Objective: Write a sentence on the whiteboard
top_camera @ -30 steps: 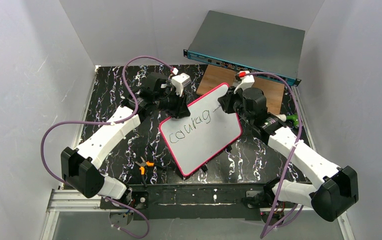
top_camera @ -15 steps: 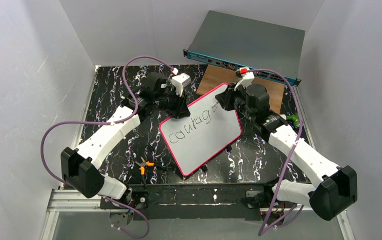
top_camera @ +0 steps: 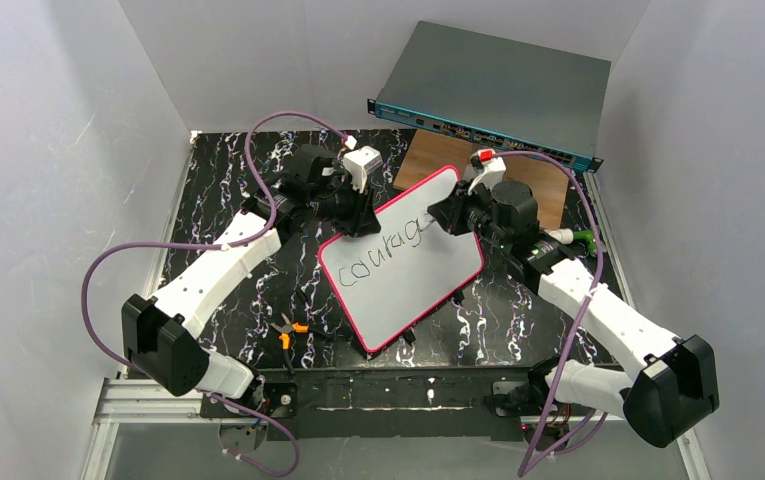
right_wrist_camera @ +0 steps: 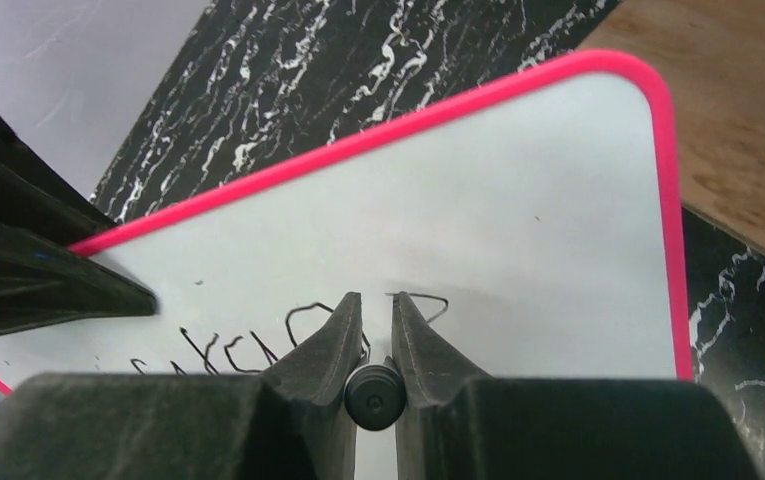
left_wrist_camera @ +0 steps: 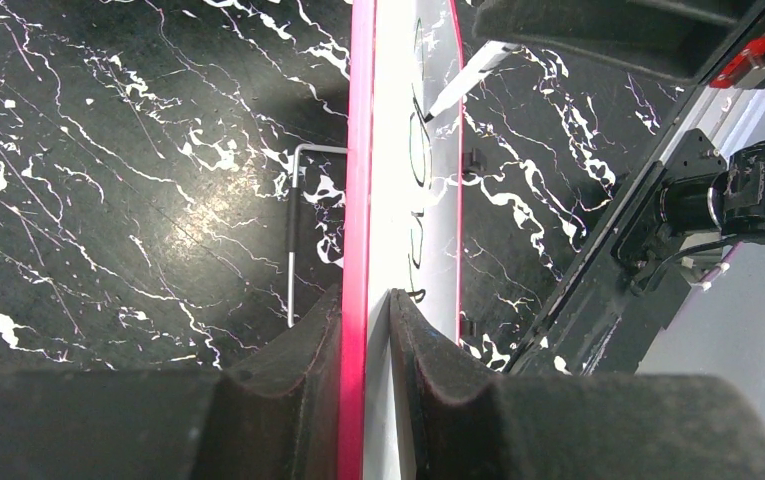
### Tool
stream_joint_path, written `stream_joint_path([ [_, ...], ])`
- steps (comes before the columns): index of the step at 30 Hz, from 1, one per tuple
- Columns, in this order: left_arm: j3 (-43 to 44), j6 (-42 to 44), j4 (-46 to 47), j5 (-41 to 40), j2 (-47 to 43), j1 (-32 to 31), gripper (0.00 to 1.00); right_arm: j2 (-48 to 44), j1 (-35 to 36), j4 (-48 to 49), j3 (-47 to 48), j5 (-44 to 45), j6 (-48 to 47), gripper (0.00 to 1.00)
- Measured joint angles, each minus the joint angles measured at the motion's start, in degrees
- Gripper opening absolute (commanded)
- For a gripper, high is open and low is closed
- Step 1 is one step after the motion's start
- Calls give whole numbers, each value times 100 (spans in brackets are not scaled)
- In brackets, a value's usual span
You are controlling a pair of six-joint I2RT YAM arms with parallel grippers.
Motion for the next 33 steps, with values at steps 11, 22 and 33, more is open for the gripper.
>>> stream_joint_path([
  [11, 0, 0, 2, 0, 0, 0, 0, -111, 0, -195, -166, 461, -52, 1],
  [22, 0, 9, 7, 0, -2, 0, 0, -125, -162, -531, -120, 1178, -505, 1],
  [33, 0, 46, -22, 0, -98, -4, 0, -1154, -243, -549, -4, 861, -761, 1],
])
